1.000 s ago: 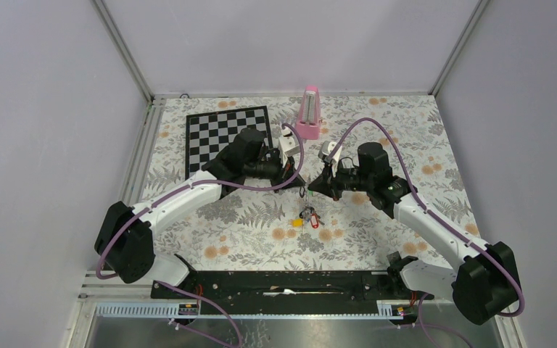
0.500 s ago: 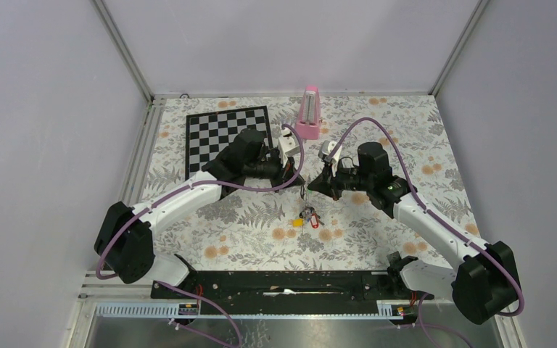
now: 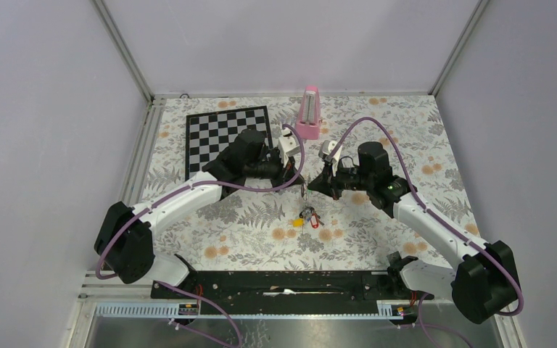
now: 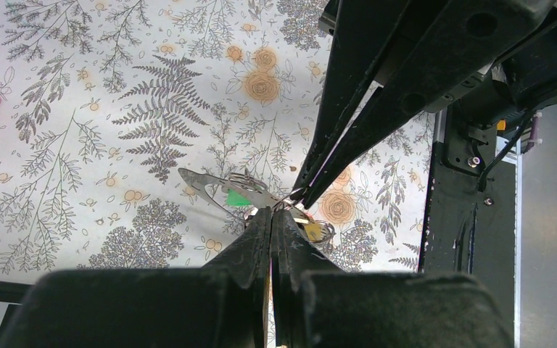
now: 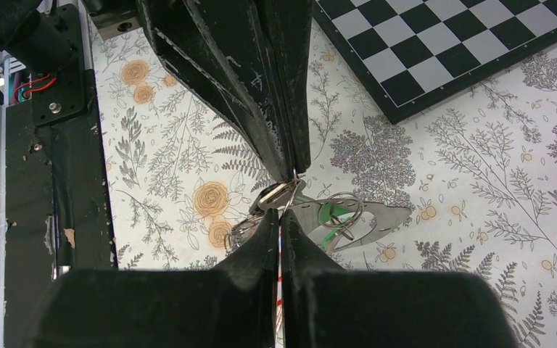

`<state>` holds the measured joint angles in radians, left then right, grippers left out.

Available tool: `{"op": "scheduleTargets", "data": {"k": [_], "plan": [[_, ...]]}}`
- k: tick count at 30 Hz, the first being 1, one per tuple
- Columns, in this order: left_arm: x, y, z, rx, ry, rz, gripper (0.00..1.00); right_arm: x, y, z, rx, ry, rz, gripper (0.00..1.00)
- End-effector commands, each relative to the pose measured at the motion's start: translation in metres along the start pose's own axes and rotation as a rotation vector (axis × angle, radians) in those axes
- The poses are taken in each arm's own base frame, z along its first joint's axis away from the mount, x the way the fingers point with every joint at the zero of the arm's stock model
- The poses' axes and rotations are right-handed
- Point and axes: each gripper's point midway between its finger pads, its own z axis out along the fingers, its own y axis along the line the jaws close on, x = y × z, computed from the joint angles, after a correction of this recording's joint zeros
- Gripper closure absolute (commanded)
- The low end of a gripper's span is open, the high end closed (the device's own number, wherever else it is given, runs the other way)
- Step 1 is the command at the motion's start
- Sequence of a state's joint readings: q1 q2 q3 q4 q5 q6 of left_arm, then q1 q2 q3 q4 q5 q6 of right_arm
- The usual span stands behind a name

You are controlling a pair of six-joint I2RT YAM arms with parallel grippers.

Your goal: Put the keys on the keyring

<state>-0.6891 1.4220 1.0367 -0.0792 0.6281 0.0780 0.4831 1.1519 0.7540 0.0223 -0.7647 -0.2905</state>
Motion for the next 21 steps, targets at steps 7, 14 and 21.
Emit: {"op": "scheduleTargets", "data": {"k": [7,14,21], "plan": [[-0.012,0.036,-0.006,-0.164,-0.046,0.053,1.00,-0.019,0.026,-0.001,-0.143,-0.064,-0.015,1.00],[-0.012,0.043,-0.003,-0.197,-0.035,0.006,1.00,-0.020,0.027,-0.003,-0.145,-0.062,-0.024,1.00],[-0.013,0.048,0.000,-0.204,-0.019,-0.016,1.00,-0.018,0.030,-0.003,-0.158,-0.059,-0.025,1.00]]}}
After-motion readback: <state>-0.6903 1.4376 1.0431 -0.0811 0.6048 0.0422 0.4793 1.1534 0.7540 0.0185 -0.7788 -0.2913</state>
